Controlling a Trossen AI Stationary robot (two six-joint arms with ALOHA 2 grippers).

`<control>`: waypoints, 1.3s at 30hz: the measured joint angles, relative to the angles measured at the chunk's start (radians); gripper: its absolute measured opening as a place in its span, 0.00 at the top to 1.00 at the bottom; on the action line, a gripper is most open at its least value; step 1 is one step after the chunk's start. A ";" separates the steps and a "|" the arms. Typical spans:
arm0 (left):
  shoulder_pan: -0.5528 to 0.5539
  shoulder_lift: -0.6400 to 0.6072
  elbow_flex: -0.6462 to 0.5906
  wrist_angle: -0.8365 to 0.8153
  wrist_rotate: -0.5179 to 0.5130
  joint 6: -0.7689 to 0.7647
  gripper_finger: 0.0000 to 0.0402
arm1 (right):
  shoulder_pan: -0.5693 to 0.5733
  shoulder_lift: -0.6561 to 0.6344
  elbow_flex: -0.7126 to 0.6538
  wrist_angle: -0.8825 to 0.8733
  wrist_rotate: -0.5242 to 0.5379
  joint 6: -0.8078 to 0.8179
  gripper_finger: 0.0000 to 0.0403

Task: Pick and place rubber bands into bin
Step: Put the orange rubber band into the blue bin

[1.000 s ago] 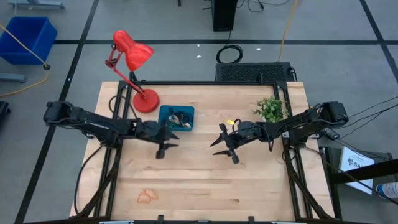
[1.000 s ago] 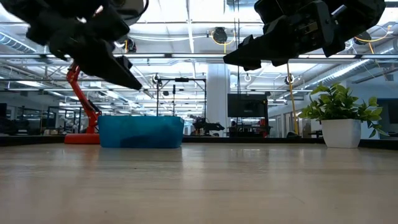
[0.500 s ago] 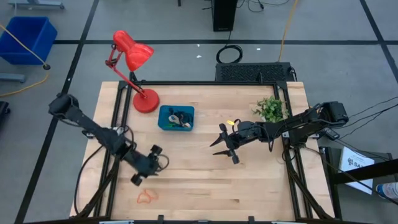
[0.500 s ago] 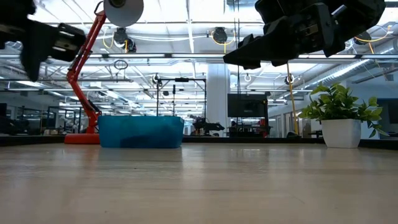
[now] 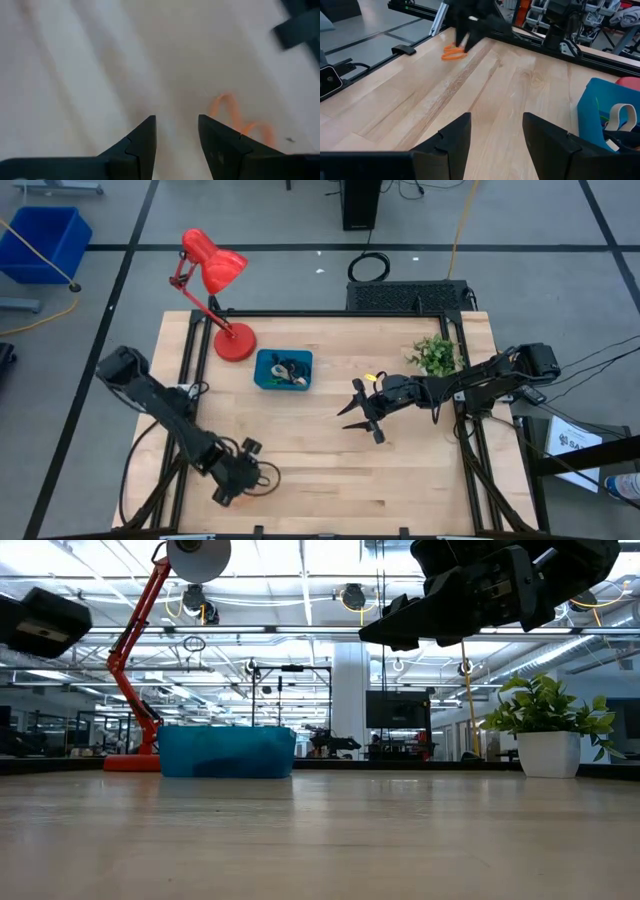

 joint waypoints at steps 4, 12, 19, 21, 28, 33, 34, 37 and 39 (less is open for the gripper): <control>-0.017 0.087 0.075 -0.017 0.101 -0.063 0.62 | 0.000 0.000 0.000 0.000 0.000 0.001 0.57; -0.045 0.189 0.135 -0.074 0.143 -0.130 0.62 | 0.000 0.000 0.000 0.003 0.000 0.002 0.57; -0.046 0.241 0.136 -0.093 0.119 -0.132 0.62 | 0.000 0.000 0.000 0.008 0.000 0.002 0.57; -0.046 0.251 0.140 -0.099 0.118 -0.147 0.62 | 0.000 0.000 0.000 0.008 0.000 0.002 0.57; -0.048 0.249 0.138 -0.095 0.074 -0.214 0.62 | 0.000 0.000 0.000 0.008 0.000 0.003 0.57; -0.046 0.248 0.137 -0.094 0.070 -0.214 0.62 | 0.000 0.000 0.000 0.008 0.000 0.003 0.57; -0.046 0.248 0.137 -0.094 0.070 -0.214 0.62 | 0.000 0.000 0.000 0.008 0.000 0.003 0.57; -0.045 0.248 0.137 -0.094 0.081 -0.216 0.62 | 0.000 0.000 0.000 0.007 0.000 0.002 0.57; -0.045 0.248 0.136 -0.093 0.080 -0.236 0.62 | 0.000 0.000 0.000 0.007 0.000 0.002 0.56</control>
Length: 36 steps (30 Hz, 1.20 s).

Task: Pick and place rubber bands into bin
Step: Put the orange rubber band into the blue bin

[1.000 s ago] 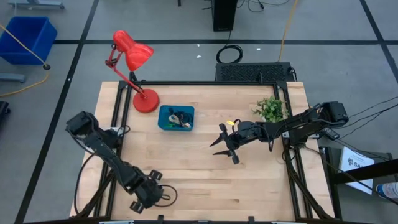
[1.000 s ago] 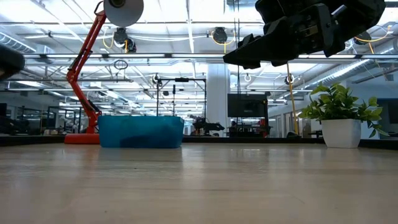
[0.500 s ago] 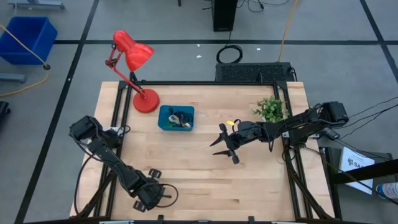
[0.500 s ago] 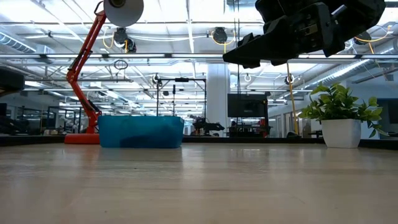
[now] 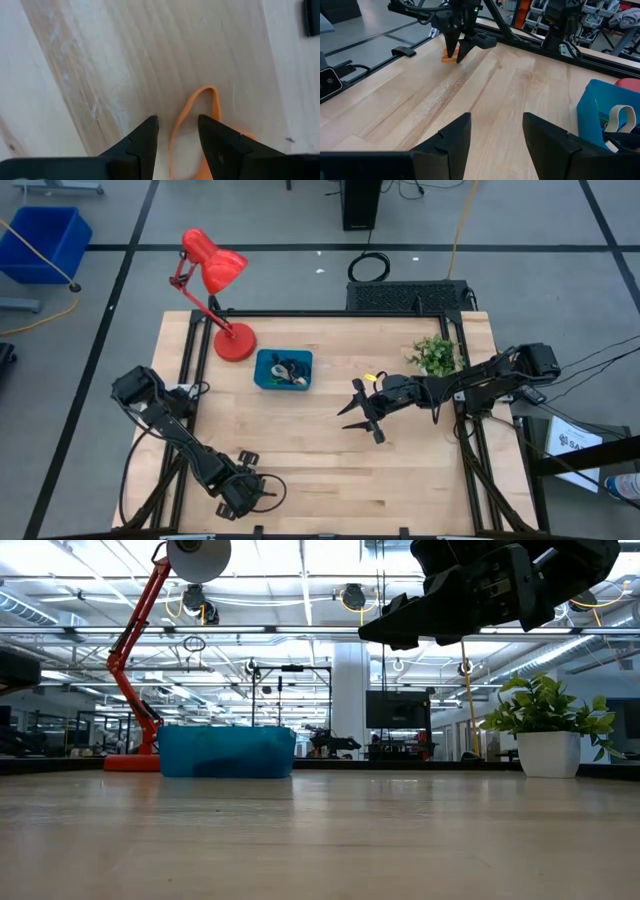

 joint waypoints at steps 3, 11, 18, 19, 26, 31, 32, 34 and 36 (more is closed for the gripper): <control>0.000 0.000 -0.001 0.013 0.000 -0.051 0.62 | 0.000 0.000 0.000 -0.011 0.000 0.000 0.57; 0.000 0.000 -0.002 0.030 -0.001 -0.046 0.62 | 0.000 0.000 0.000 -0.015 0.000 0.000 0.57; 0.000 0.000 -0.002 0.038 -0.001 -0.052 0.62 | 0.000 0.000 0.000 -0.015 0.000 0.000 0.57; 0.000 0.000 -0.002 0.038 0.000 -0.052 0.62 | 0.000 0.000 0.000 -0.015 0.000 0.000 0.57; 0.000 0.000 -0.002 0.041 0.000 -0.049 0.62 | 0.000 0.000 0.000 -0.015 0.000 0.000 0.56; 0.000 0.000 -0.002 0.039 0.003 -0.045 0.62 | 0.000 0.000 0.000 -0.015 0.000 -0.002 0.57; 0.000 0.000 -0.002 0.038 0.003 -0.042 0.62 | 0.000 0.000 0.000 -0.015 0.000 -0.002 0.57; 0.000 0.000 -0.002 0.037 0.004 -0.025 0.62 | 0.000 0.000 0.000 -0.015 0.000 -0.003 0.57; 0.000 0.000 -0.002 0.035 0.003 -0.004 0.63 | 0.000 0.000 0.000 -0.015 0.000 -0.003 0.57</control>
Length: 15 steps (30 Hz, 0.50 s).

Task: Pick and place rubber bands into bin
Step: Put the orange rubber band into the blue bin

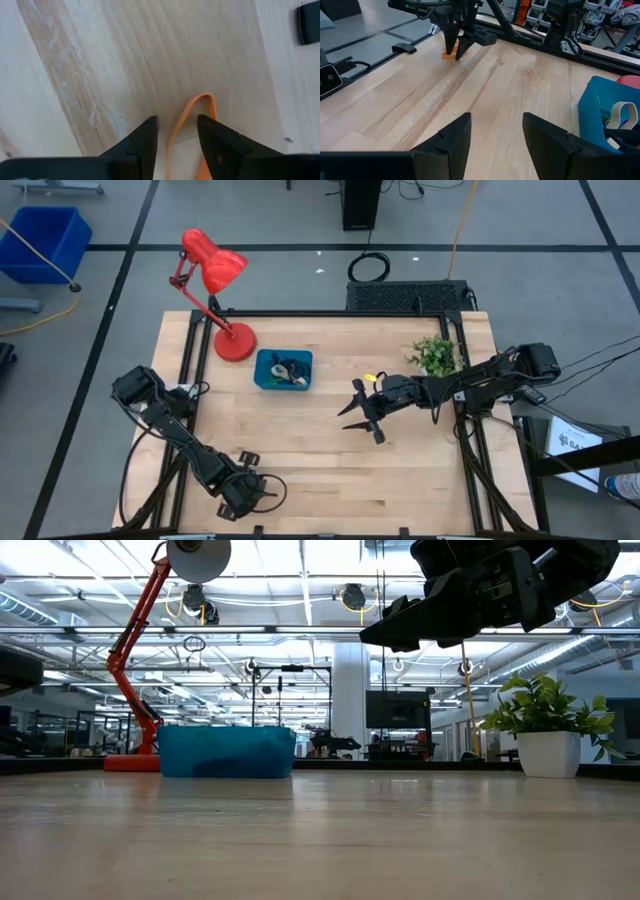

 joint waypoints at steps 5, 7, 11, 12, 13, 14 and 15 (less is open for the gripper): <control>0.001 0.000 0.000 -0.007 -0.002 0.002 0.76 | 0.000 0.000 0.000 0.000 0.000 0.000 0.57; 0.001 0.000 0.000 -0.008 -0.008 -0.010 0.83 | 0.000 0.000 0.000 0.000 0.000 -0.001 0.57; 0.000 0.001 0.000 0.002 -0.006 -0.027 0.96 | 0.000 0.000 0.000 0.000 0.000 -0.001 0.57; 0.000 0.001 0.000 0.005 -0.006 -0.027 0.98 | 0.000 0.000 0.000 0.000 0.000 -0.001 0.57; 0.000 0.000 0.000 0.007 -0.004 -0.027 0.98 | 0.000 0.000 0.000 0.000 0.000 -0.001 0.57; 0.001 0.000 0.000 0.008 -0.004 -0.027 0.98 | 0.000 0.000 0.000 0.000 0.000 -0.001 0.57; 0.001 0.000 0.000 0.009 -0.004 -0.027 0.97 | 0.000 0.000 0.000 0.000 0.000 -0.001 0.57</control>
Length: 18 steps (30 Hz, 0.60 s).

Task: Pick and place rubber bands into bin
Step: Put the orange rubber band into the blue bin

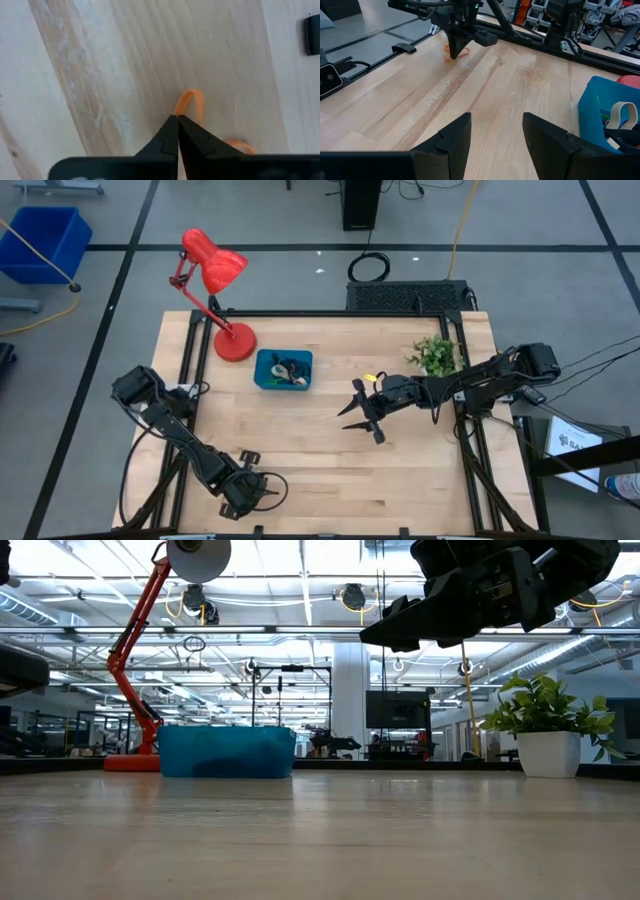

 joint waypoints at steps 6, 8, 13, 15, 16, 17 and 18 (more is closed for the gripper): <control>0.033 -0.007 -0.001 0.010 0.054 -0.087 0.99 | 0.000 0.000 0.000 0.000 0.000 0.000 0.57; 0.056 -0.023 -0.001 0.044 0.075 -0.121 0.99 | 0.000 0.000 0.000 0.000 0.000 0.000 0.57; 0.127 -0.095 0.000 0.121 0.036 -0.117 0.99 | 0.000 0.000 0.000 0.000 0.000 0.000 0.57; 0.154 -0.128 0.001 0.148 0.007 -0.102 0.99 | 0.000 0.000 0.000 0.000 0.000 0.000 0.57; 0.165 -0.145 0.001 0.153 -0.002 -0.101 0.99 | 0.000 0.000 0.000 0.000 0.000 0.000 0.57; 0.177 -0.163 0.001 0.157 -0.011 -0.099 0.99 | 0.000 0.000 0.000 0.000 0.000 0.000 0.57; 0.186 -0.180 0.001 0.161 -0.017 -0.099 0.99 | 0.000 0.000 0.000 -0.001 0.000 0.000 0.57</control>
